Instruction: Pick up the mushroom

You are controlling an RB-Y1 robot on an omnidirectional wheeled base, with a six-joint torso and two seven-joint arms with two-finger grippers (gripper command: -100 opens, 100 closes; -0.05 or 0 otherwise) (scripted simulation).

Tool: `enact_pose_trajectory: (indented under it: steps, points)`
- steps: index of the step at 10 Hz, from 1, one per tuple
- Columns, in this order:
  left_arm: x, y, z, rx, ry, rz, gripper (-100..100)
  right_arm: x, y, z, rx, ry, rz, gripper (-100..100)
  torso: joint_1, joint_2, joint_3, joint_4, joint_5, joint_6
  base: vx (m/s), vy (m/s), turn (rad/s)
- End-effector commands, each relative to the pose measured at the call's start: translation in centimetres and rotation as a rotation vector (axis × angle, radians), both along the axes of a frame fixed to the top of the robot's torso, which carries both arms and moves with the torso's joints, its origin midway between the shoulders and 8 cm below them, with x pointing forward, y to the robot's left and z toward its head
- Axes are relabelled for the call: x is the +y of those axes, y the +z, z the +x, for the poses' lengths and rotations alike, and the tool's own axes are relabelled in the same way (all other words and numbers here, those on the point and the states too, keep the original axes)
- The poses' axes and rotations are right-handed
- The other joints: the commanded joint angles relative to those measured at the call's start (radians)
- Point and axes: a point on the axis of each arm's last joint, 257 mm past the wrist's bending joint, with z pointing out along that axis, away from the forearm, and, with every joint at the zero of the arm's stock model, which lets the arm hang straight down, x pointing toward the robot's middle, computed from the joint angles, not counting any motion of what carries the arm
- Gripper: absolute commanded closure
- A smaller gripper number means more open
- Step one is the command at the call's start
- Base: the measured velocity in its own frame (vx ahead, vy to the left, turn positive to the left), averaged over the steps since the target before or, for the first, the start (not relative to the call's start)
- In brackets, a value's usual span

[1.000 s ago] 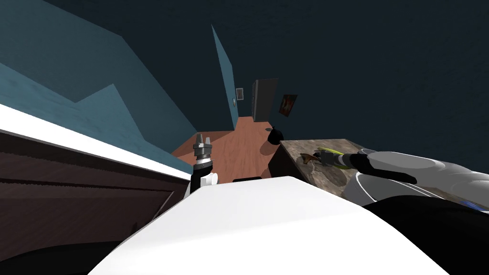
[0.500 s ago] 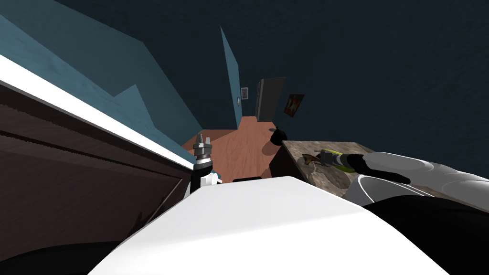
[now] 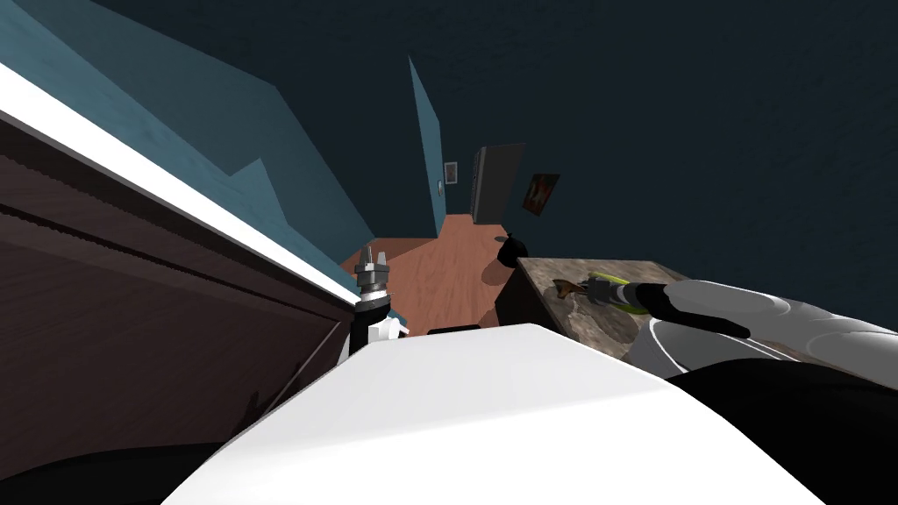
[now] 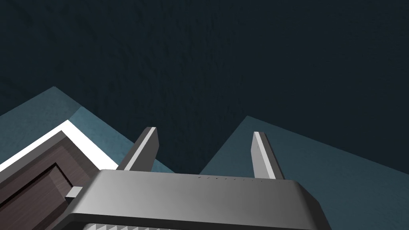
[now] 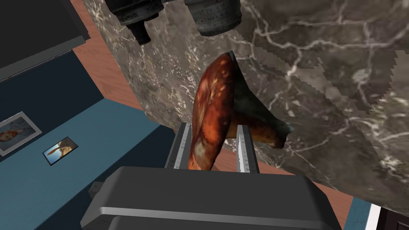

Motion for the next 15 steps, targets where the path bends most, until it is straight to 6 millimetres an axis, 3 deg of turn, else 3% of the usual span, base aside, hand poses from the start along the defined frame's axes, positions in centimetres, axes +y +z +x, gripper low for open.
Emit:
enact_pose_trajectory:
  steps: [1, 3, 4, 5, 15]
  points:
    - [0.0, 0.0, 0.0, 0.000, 0.000, 0.000, 0, 0.0, 0.0, 0.0, 0.000, 0.000, 0.000, 100, 0.000, 0.000, 0.000, 0.000, 0.000, 0.000, 0.000, 0.000, 0.000]
    - [0.0, 0.0, 0.0, 0.000, 0.000, 0.000, 0, 0.0, 0.0, 0.0, -0.001, 0.000, 0.000, 100, 0.000, 0.000, 0.000, 0.000, 0.000, 0.000, 0.000, 0.000, 0.000]
    - [0.0, 0.0, 0.0, 0.000, 0.000, 0.000, 0, 0.0, 0.0, 0.0, -0.001, 0.000, 0.000, 0, 0.001, 0.000, 0.000, 0.000, 0.000, 0.000, 0.000, 0.000, 0.000]
    - [0.0, 0.0, 0.0, 0.000, 0.000, 0.000, 0, 0.2, 0.3, -0.1, 0.002, 0.026, 0.000, 100, 0.001, 0.000, 0.000, 0.000, 0.001, 0.000, 0.059, 0.016, -0.204]
    - [0.0, 0.0, 0.0, 0.000, 0.000, 0.000, 0, 1.4, 1.6, -0.3, 0.003, 0.146, 0.000, 100, 0.005, -0.004, -0.002, 0.000, 0.003, 0.001, 0.082, 0.026, -0.134]
